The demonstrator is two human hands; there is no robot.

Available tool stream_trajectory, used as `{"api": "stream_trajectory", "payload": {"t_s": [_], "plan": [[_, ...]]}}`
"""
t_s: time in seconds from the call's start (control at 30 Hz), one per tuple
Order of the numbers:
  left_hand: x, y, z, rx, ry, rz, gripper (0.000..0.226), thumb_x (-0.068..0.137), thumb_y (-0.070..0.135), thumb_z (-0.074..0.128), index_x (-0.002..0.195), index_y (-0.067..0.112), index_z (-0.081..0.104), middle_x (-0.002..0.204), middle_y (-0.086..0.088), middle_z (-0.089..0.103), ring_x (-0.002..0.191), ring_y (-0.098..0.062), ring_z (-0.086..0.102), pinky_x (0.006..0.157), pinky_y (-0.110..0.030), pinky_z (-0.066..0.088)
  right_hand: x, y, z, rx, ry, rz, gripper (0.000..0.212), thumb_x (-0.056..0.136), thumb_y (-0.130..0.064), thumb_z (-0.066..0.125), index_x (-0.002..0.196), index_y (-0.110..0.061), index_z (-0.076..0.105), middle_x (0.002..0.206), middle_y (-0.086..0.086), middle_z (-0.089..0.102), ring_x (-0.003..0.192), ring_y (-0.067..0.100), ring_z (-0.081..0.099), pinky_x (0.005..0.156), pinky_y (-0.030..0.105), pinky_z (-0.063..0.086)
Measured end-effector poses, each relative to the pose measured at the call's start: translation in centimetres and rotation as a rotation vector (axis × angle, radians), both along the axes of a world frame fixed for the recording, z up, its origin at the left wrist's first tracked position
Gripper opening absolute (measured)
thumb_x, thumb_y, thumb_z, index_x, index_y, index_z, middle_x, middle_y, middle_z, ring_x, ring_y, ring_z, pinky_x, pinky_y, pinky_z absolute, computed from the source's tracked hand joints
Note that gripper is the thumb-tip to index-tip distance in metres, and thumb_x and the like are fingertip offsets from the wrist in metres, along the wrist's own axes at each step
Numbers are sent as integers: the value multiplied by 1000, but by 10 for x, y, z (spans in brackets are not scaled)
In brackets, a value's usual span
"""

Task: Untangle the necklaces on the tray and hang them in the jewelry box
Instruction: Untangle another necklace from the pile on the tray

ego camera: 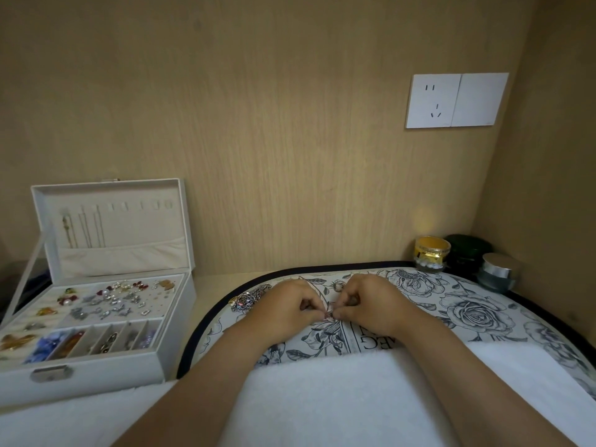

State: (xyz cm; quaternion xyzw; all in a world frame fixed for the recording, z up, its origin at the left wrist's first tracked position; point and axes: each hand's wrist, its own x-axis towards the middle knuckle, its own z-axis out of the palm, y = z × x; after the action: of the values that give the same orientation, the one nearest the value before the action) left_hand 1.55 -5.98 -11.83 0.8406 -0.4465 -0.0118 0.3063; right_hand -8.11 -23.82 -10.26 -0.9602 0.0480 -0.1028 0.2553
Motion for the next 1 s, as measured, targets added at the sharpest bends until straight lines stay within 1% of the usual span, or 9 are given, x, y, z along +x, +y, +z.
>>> {"api": "stream_trajectory", "payload": {"t_s": [0.1, 0.2, 0.3, 0.47, 0.53, 0.6, 0.7, 0.83, 1.0], "plan": [[0, 0, 0, 0, -21, 34, 1, 87, 28, 73, 87, 28, 73, 84, 15, 58, 80, -3, 57, 79, -30, 52, 1, -1, -2, -11, 1, 6, 18, 82, -37, 79, 73, -23, 73, 73, -10, 66, 66, 0, 58, 65, 21, 47], [0, 0, -1, 22, -58, 47, 6, 93, 29, 66, 91, 25, 71, 82, 16, 55, 75, -1, 52, 73, -24, 46, 0, -1, -4, 122, -36, 0, 16, 90, -33, 72, 78, -23, 68, 75, -13, 66, 69, -6, 59, 66, 13, 43], [-2, -1, -2, 27, -55, 52, 11, 98, 26, 57, 91, 22, 64, 88, 14, 57, 80, -5, 54, 76, -26, 45, 0, -1, -4, 273, -105, -49, 15, 98, -30, 60, 87, -20, 61, 82, -7, 69, 79, 4, 62, 78, 25, 49], [-8, -7, 4, -328, 430, 134, 21, 107, 25, 36, 95, 16, 50, 93, 7, 72, 84, -4, 68, 75, -24, 51, -2, 5, -2, 591, -146, -25, 19, 106, -26, 44, 101, -10, 51, 80, 4, 77, 78, 18, 73, 85, 36, 54], [-8, -9, 9, -482, 652, 144, 21, 108, 20, 34, 93, 13, 46, 79, -1, 68, 67, -15, 66, 73, -31, 57, -3, 7, 1, 634, -141, -29, 19, 107, -26, 42, 100, -10, 50, 75, 6, 75, 63, 20, 69, 72, 32, 55], [-7, -7, 11, -526, 750, 152, 20, 107, 19, 34, 91, 13, 44, 66, 0, 54, 51, -17, 52, 54, -35, 52, -4, 8, 3, 596, -131, -41, 20, 107, -27, 40, 95, -15, 48, 71, 4, 72, 50, 17, 56, 55, 26, 47], [-1, -5, 9, -493, 653, 215, 21, 106, 20, 38, 86, 18, 46, 66, 4, 43, 47, -8, 33, 43, -23, 26, -3, 6, 1, 583, -132, -65, 21, 107, -28, 40, 91, -18, 49, 74, 2, 70, 45, 12, 41, 49, 25, 37], [0, 4, 13, -364, 360, 243, 21, 103, 28, 43, 86, 21, 53, 66, 5, 47, 55, -10, 39, 53, -27, 33, -3, 4, 0, 461, -148, -145, 23, 105, -33, 41, 91, -19, 52, 79, 0, 73, 58, 5, 52, 62, 28, 40], [-2, 9, 12, -204, 139, 165, 7, 93, 40, 61, 89, 35, 64, 61, 15, 49, 56, 0, 44, 61, -24, 38, -1, 0, -4, 219, -92, -232, 33, 102, -36, 36, 83, -18, 55, 77, 1, 69, 78, 20, 64, 78, 39, 53]]}}
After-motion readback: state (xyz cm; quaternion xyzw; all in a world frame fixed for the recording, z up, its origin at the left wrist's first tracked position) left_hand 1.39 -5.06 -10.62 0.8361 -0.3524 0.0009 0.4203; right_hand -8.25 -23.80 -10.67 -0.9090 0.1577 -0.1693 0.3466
